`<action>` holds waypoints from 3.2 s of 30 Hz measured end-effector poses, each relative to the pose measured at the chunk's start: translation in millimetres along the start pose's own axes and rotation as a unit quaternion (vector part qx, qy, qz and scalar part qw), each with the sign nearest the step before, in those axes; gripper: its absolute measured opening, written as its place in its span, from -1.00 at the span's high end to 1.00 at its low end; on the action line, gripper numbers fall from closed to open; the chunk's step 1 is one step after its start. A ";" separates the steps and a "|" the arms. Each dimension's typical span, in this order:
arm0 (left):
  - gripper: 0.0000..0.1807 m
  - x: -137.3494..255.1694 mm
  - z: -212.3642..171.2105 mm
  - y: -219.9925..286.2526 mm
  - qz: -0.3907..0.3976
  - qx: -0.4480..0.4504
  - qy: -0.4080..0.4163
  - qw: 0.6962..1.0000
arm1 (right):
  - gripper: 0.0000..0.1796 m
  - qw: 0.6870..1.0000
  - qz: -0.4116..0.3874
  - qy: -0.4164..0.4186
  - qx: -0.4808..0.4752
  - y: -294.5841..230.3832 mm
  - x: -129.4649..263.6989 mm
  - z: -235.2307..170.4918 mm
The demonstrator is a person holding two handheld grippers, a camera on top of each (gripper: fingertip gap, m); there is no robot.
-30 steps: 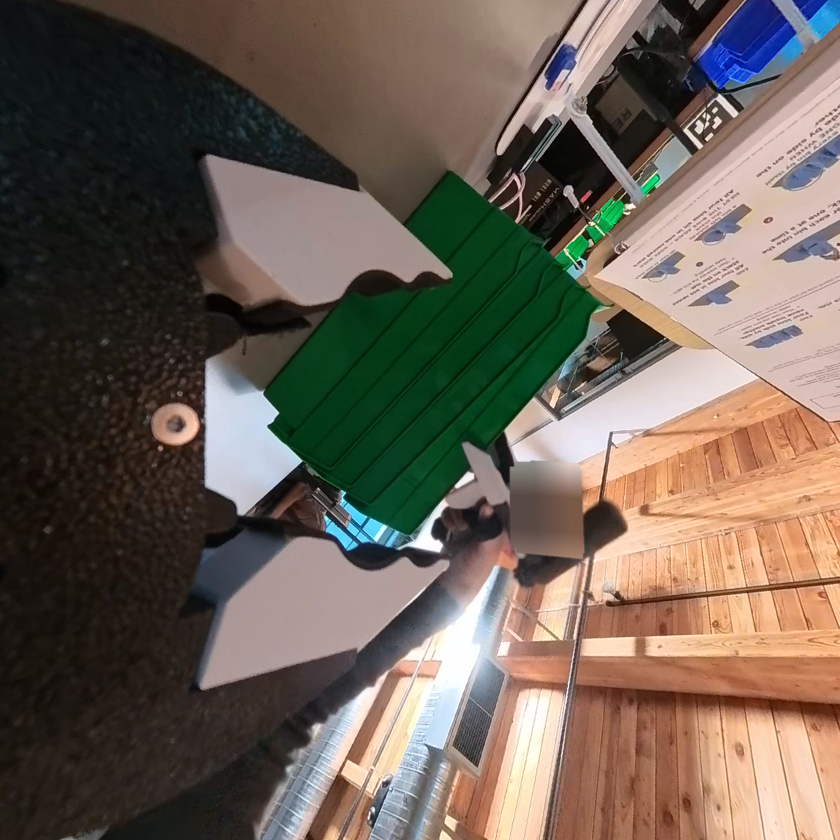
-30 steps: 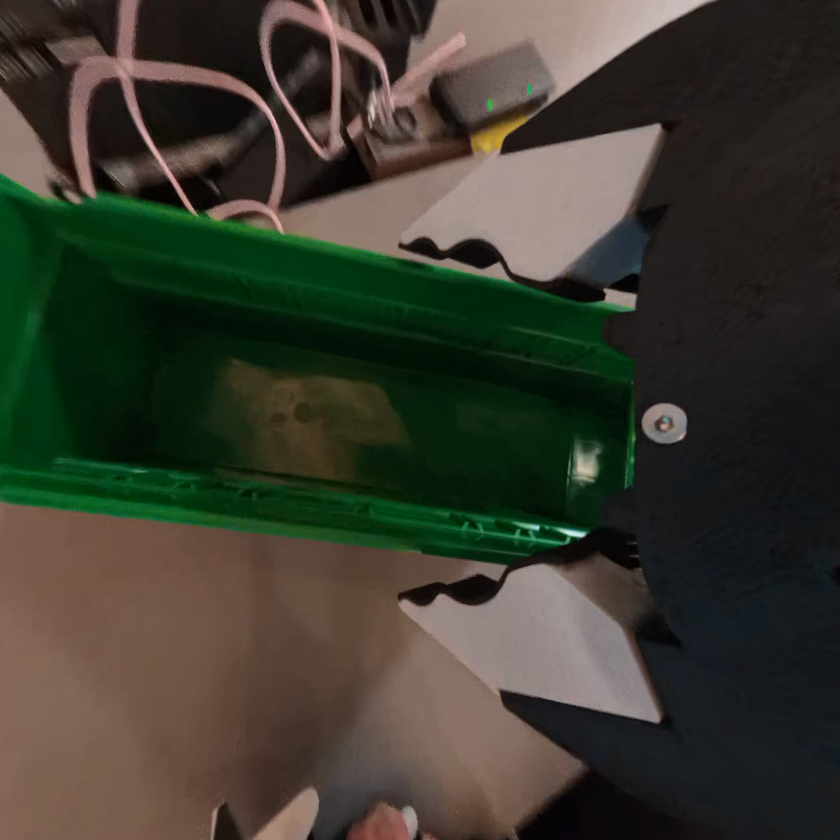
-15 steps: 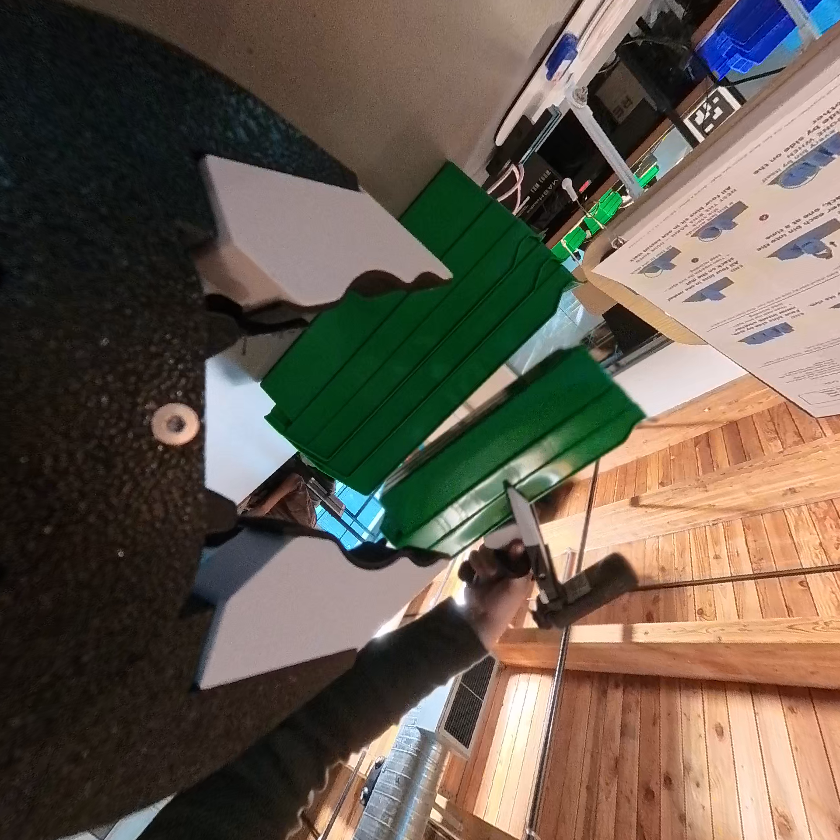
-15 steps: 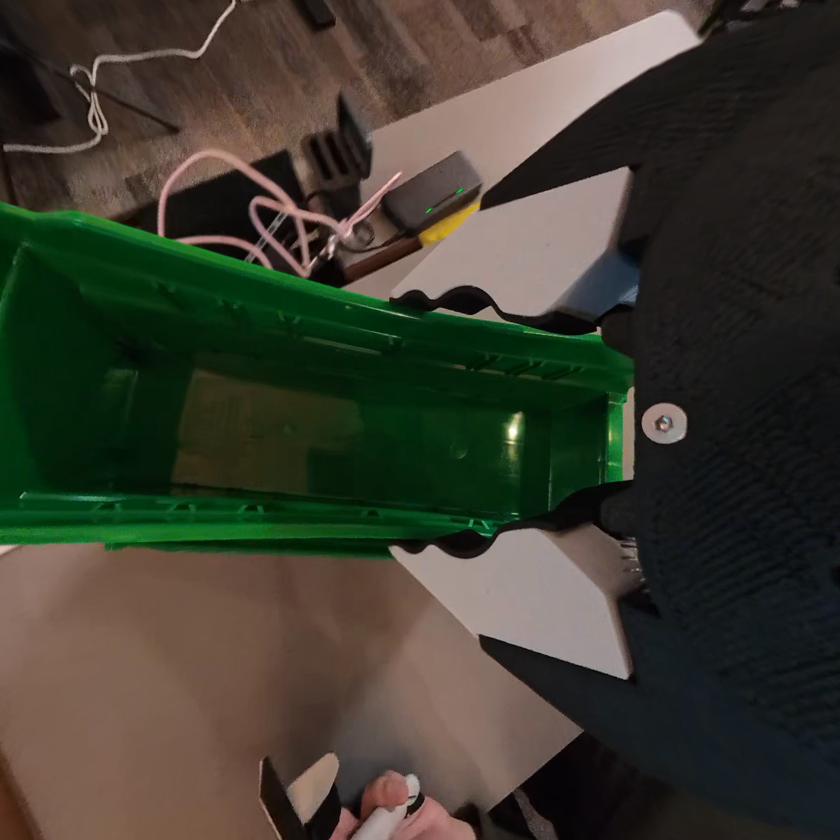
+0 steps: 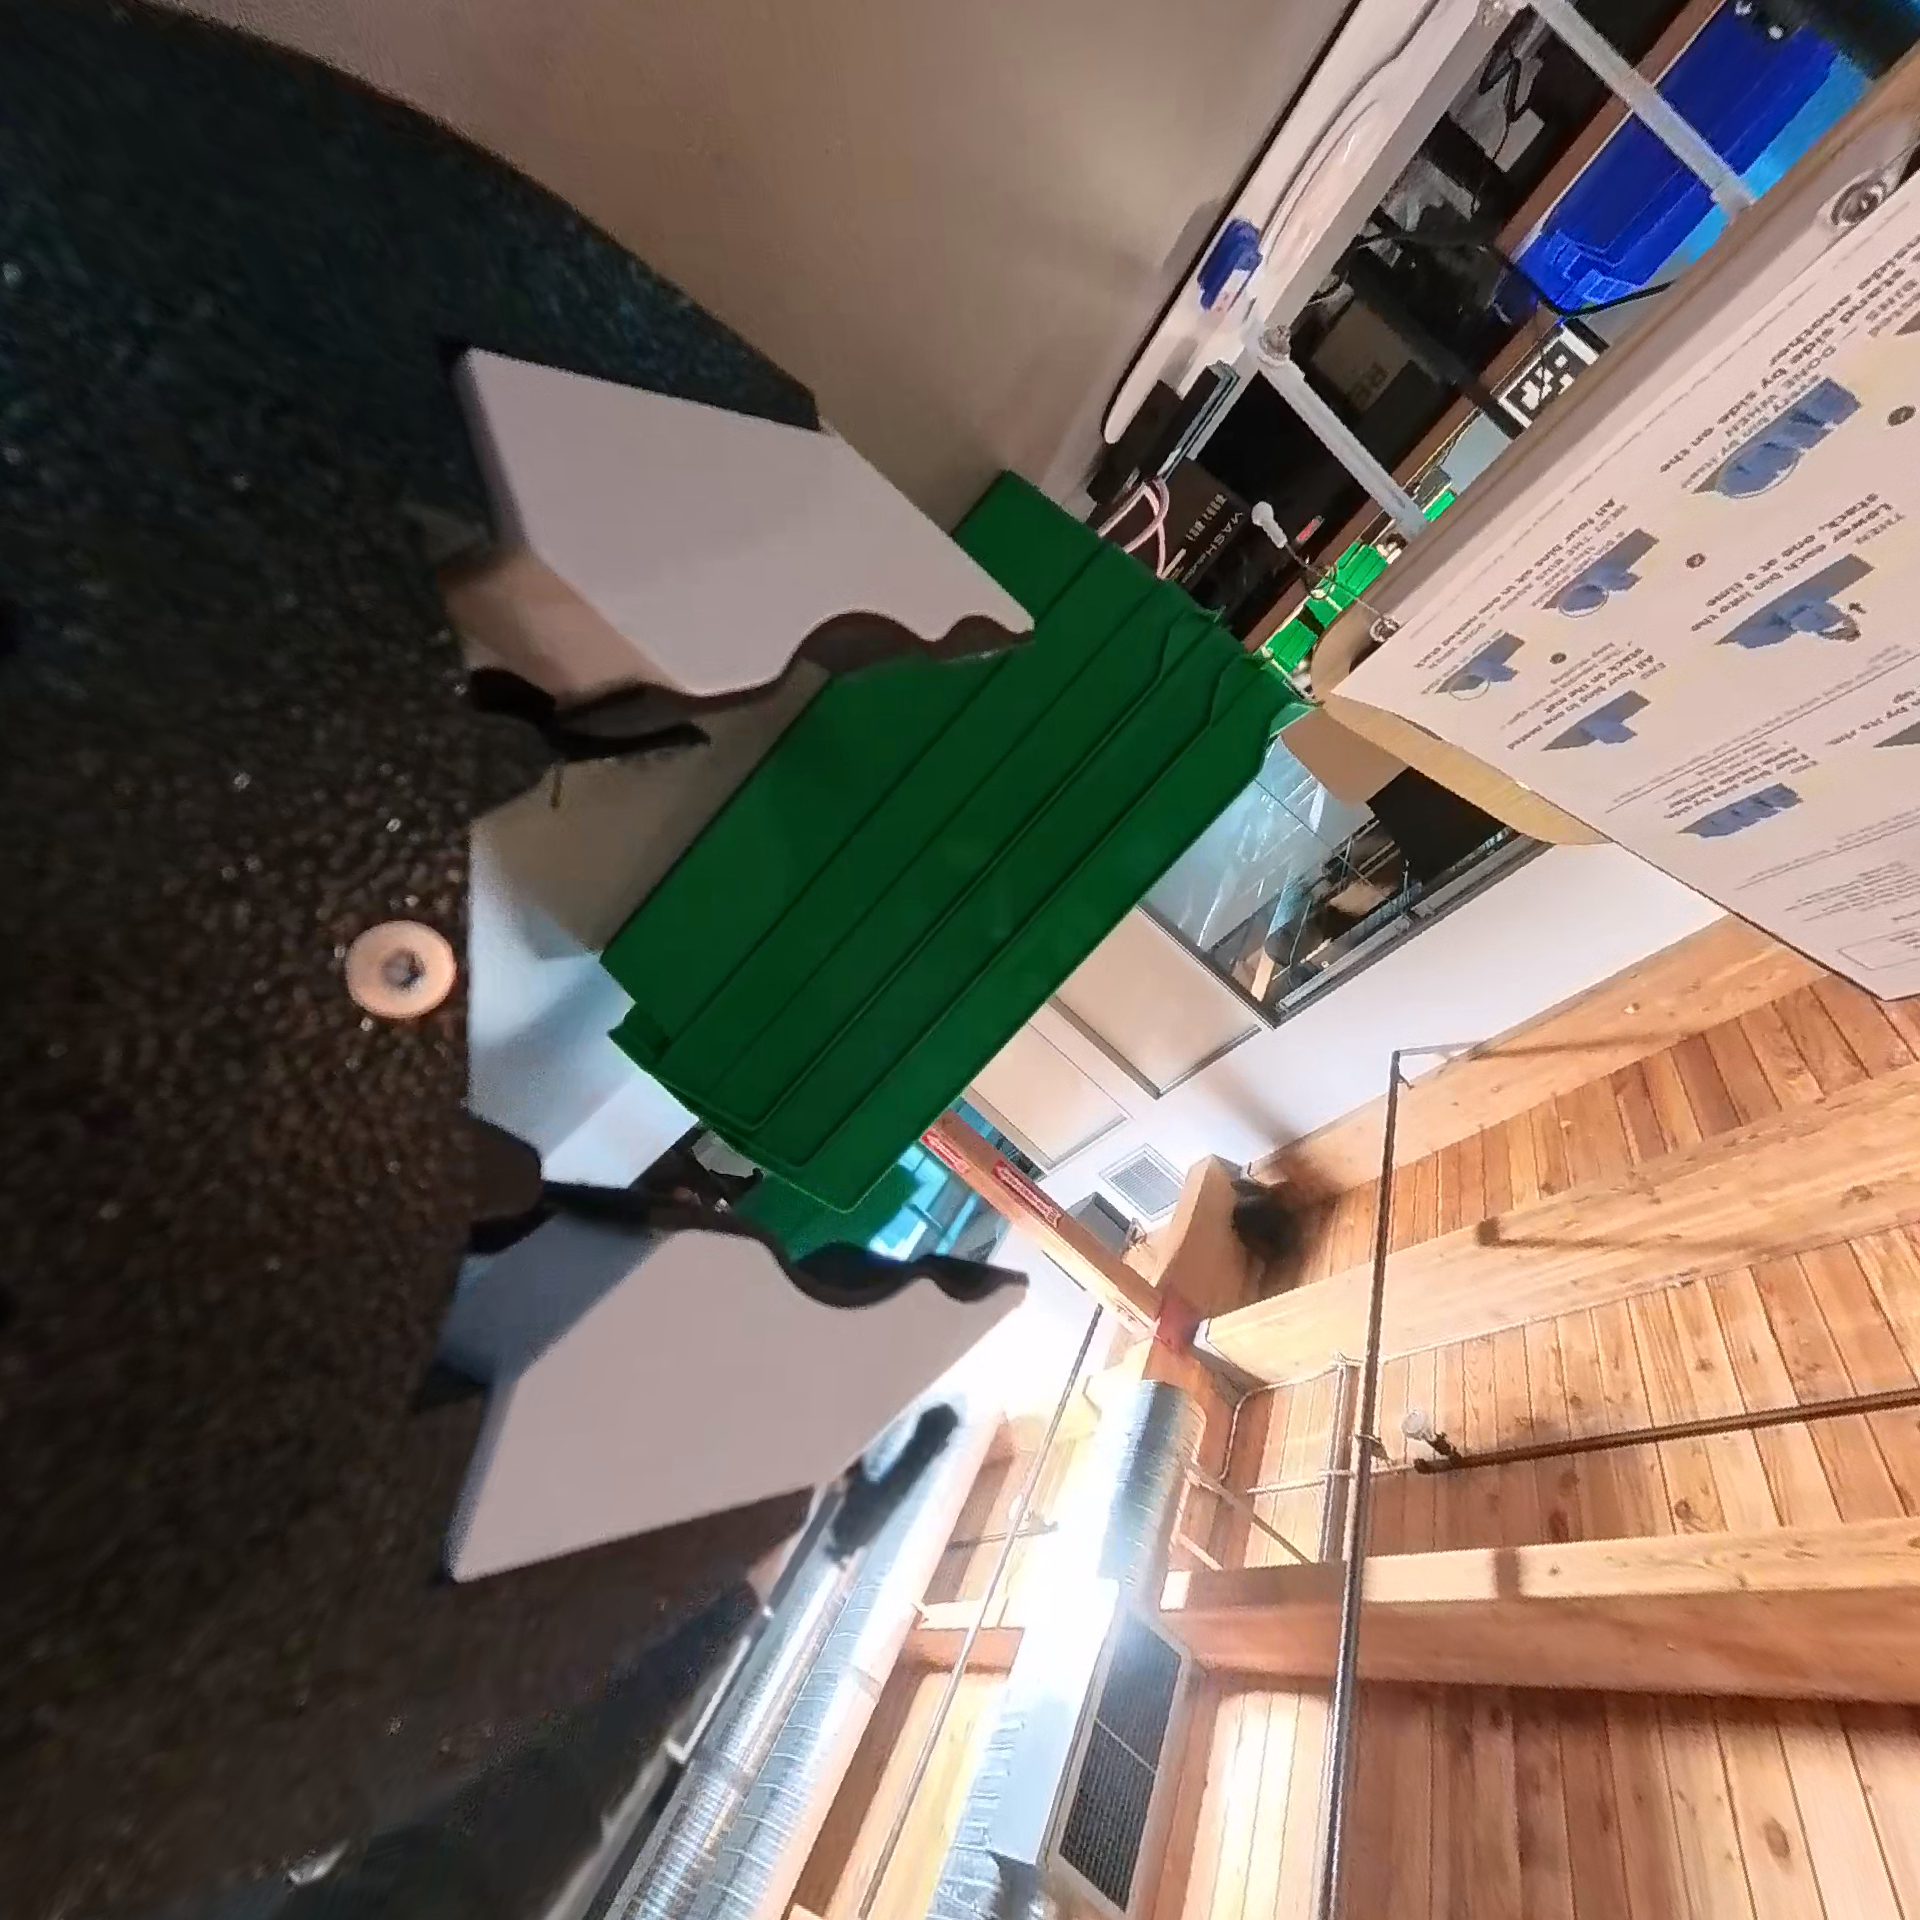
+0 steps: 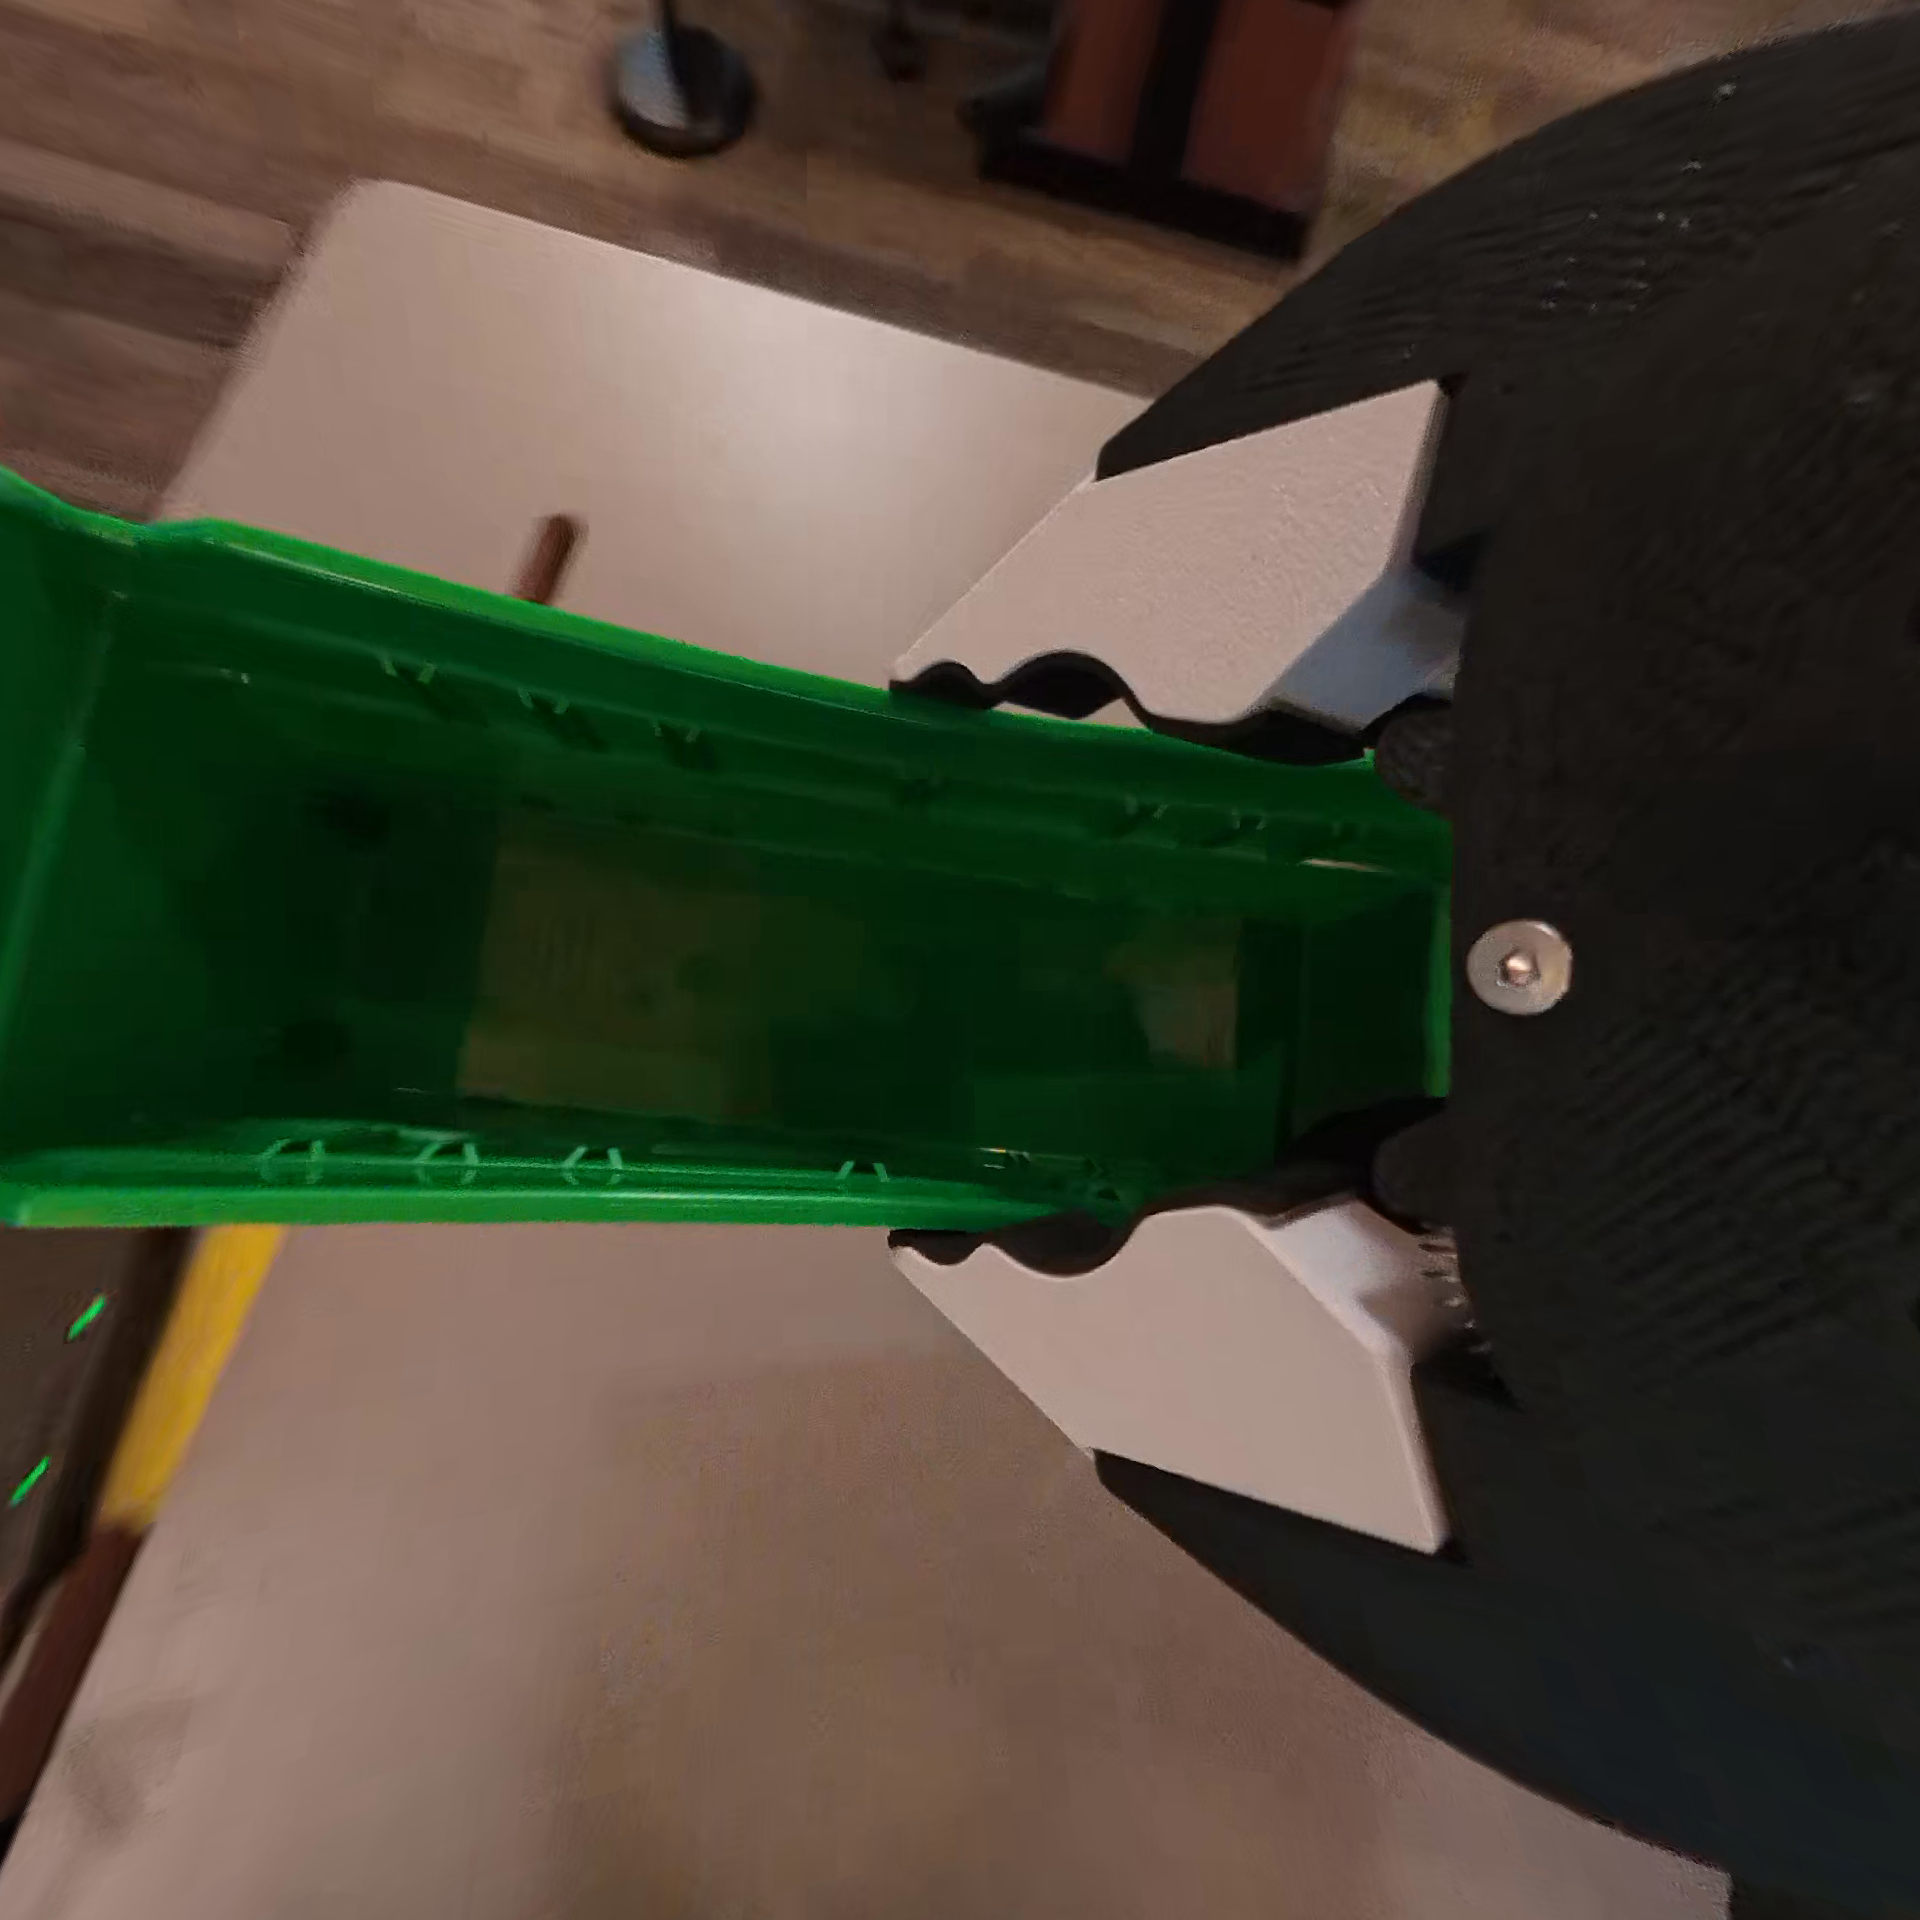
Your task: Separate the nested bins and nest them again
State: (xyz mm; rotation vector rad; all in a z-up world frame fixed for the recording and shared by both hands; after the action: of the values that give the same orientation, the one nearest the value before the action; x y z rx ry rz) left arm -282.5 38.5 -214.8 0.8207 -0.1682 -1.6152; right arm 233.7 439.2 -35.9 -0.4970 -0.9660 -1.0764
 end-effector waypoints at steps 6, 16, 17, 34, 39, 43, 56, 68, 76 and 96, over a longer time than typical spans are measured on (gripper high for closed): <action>-0.28 -3.4 -1.7 -1.3 0.004 0.000 -0.016 1.000 | -0.12 0.997 -0.022 -0.044 -0.064 77.0 -54.8 -73.0; -0.28 -4.2 -1.2 -1.7 0.008 -0.006 -0.015 1.000 | -0.23 0.995 -0.012 0.094 -0.010 49.5 -19.3 -57.2; -0.29 -4.4 -1.3 -1.7 0.009 -0.007 -0.016 1.000 | -0.25 0.990 0.035 0.136 0.007 17.9 -2.3 -39.2; -0.26 -5.9 -3.2 2.8 -0.019 0.001 -0.010 1.000 | -0.42 0.915 0.205 -0.099 0.333 -427.9 -45.4 63.8; -0.27 -3.7 -1.9 0.7 -0.021 0.015 0.002 1.000 | -0.06 0.913 0.195 -0.130 0.335 -434.5 -43.8 72.5; -0.26 -4.4 -2.5 0.3 -0.021 0.018 -0.002 1.000 | 0.02 0.915 0.204 -0.088 0.337 -443.8 -33.3 77.0; -0.26 -3.7 -3.0 0.9 -0.021 0.019 -0.002 1.000 | 0.00 0.918 0.265 -0.024 0.294 -438.8 16.3 99.1; -0.23 -5.6 -5.8 3.3 -0.004 0.003 -0.008 1.000 | -0.02 0.985 0.156 0.025 0.072 -203.6 55.9 86.7; -0.31 -10.4 -6.9 4.9 -0.009 -0.002 -0.012 1.000 | -0.04 0.996 0.065 -0.010 -0.061 -93.2 -21.2 -12.2; -0.54 -16.5 -8.0 12.2 0.046 -0.079 -0.017 0.996 | -0.55 0.923 0.320 0.140 0.164 -284.0 28.3 17.3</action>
State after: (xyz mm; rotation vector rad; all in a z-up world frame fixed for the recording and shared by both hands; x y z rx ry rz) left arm -268.1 53.3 -207.3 0.6560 -0.0992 -1.5344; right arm -24.9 317.5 -31.7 -0.3312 -0.6382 -0.3668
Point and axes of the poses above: each gripper's, where its closed fingertips meet, x back along the fingers, z out of its top, y = z × x across the jaws, the point moved 10 cm from there along x, back along the fingers, and after that the axes turned 11 degrees about -x, right-handed, at the moved point
